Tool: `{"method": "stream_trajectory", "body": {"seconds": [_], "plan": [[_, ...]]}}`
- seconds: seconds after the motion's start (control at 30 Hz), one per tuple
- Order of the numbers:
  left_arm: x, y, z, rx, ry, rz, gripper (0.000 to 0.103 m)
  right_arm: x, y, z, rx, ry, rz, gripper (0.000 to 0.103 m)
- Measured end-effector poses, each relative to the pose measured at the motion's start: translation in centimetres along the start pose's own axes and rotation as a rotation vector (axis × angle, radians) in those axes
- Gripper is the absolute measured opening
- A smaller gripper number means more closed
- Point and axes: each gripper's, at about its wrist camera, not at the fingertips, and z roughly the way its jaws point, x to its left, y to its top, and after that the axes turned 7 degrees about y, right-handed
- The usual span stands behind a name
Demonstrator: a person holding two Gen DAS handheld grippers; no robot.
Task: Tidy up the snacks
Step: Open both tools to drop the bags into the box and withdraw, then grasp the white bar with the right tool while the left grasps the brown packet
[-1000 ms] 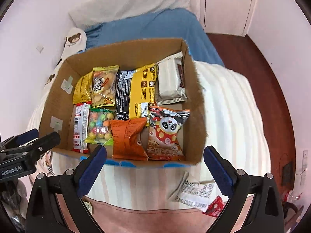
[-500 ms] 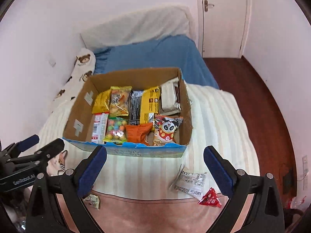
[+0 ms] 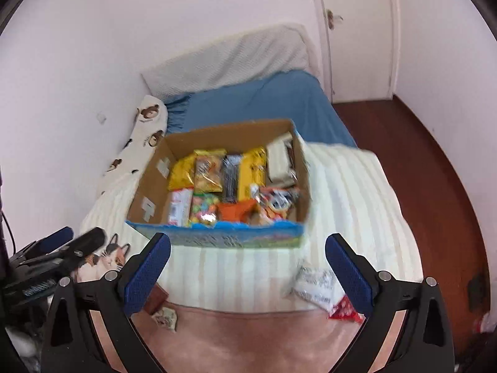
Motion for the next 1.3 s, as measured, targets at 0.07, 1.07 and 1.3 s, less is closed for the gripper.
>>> {"method": "stream_trajectory", "body": {"seconds": [0.07,1.07,1.3], "plan": [[0.6,-0.9,1.3,0.050,-0.048,-0.043,0.102,-2.0,-0.8,1.5,0.071,0.004,0.053,0.101],[9.9,-15.9,14.3,0.493,0.252,-0.223,0.102,-8.1,-9.1,20.5,0.550,0.086,-0.037,0.090],[9.5,-14.5,16.1,0.466,0.326,0.001,0.102,-6.1,-10.8,23.5,0.660,0.062,-0.159,0.090]]}}
